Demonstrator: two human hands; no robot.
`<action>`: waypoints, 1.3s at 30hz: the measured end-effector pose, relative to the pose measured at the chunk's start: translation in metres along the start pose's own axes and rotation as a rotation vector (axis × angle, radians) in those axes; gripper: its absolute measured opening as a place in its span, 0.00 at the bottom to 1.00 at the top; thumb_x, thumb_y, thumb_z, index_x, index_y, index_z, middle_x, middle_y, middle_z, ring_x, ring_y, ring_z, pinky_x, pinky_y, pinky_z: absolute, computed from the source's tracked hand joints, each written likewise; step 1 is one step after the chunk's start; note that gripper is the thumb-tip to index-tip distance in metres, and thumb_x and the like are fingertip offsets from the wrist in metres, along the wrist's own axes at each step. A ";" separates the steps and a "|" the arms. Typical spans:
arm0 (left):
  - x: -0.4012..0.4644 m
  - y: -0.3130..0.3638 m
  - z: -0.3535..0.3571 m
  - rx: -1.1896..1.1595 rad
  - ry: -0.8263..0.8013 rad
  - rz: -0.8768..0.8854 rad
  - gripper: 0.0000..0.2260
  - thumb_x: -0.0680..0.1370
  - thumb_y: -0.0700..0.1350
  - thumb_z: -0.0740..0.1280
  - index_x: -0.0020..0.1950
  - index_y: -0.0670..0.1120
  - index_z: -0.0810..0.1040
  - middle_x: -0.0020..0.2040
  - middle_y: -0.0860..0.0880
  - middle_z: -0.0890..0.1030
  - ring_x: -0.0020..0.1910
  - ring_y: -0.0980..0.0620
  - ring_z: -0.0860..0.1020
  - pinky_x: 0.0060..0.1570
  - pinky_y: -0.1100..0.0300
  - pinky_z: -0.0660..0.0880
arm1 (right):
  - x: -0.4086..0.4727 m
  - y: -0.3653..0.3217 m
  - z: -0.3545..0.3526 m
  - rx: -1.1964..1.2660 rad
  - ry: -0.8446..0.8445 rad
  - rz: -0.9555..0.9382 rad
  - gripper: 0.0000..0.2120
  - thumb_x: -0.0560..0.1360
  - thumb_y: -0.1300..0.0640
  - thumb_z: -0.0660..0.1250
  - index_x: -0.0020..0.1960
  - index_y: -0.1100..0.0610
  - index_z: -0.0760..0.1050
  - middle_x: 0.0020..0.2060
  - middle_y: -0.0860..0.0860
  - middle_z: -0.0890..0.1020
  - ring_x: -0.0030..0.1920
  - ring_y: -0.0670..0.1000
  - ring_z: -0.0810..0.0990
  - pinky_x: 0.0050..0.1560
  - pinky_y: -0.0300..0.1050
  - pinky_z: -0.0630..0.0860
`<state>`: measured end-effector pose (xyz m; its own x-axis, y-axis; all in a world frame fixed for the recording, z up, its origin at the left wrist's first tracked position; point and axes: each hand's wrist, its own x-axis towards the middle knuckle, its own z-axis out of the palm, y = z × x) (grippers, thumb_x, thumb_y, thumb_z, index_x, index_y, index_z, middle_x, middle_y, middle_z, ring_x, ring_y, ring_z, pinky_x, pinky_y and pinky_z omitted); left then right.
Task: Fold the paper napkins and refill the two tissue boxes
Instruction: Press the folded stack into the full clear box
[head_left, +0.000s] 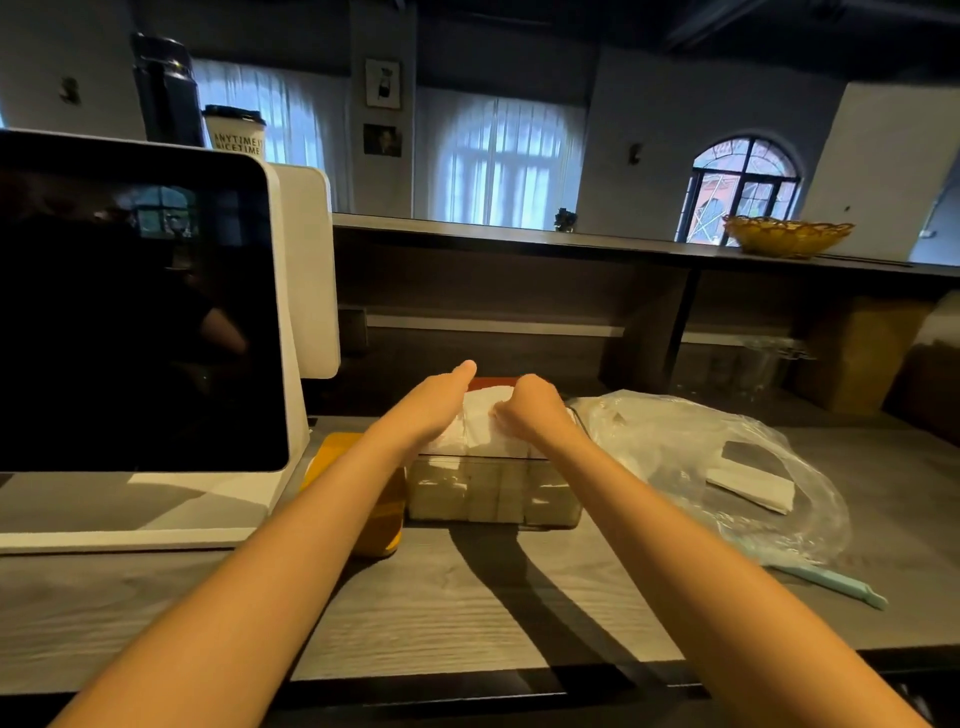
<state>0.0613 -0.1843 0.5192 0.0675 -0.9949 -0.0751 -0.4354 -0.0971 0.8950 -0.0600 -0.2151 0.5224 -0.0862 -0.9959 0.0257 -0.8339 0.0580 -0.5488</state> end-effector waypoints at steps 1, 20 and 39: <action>0.000 0.001 0.001 0.078 -0.017 0.036 0.28 0.84 0.62 0.48 0.78 0.48 0.66 0.76 0.46 0.68 0.70 0.46 0.70 0.69 0.50 0.66 | 0.000 0.002 -0.001 -0.008 0.037 -0.039 0.15 0.81 0.55 0.65 0.65 0.62 0.74 0.57 0.56 0.79 0.55 0.54 0.79 0.54 0.44 0.75; -0.005 -0.014 0.015 0.742 -0.168 0.139 0.22 0.88 0.50 0.44 0.81 0.46 0.57 0.77 0.41 0.66 0.74 0.42 0.67 0.75 0.46 0.63 | -0.009 0.052 -0.012 -0.071 -0.311 -0.296 0.28 0.84 0.40 0.47 0.76 0.55 0.67 0.75 0.56 0.69 0.73 0.57 0.68 0.73 0.53 0.64; -0.006 -0.013 0.016 0.517 -0.079 0.238 0.25 0.86 0.57 0.43 0.78 0.51 0.66 0.78 0.47 0.67 0.75 0.47 0.67 0.72 0.52 0.62 | -0.005 0.073 -0.020 0.093 -0.232 -0.340 0.33 0.84 0.38 0.40 0.64 0.53 0.79 0.70 0.55 0.74 0.64 0.52 0.74 0.63 0.46 0.67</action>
<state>0.0521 -0.1777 0.5006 -0.1449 -0.9881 0.0513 -0.8141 0.1486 0.5613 -0.1312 -0.2043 0.4992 0.3193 -0.9470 0.0356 -0.7401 -0.2726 -0.6148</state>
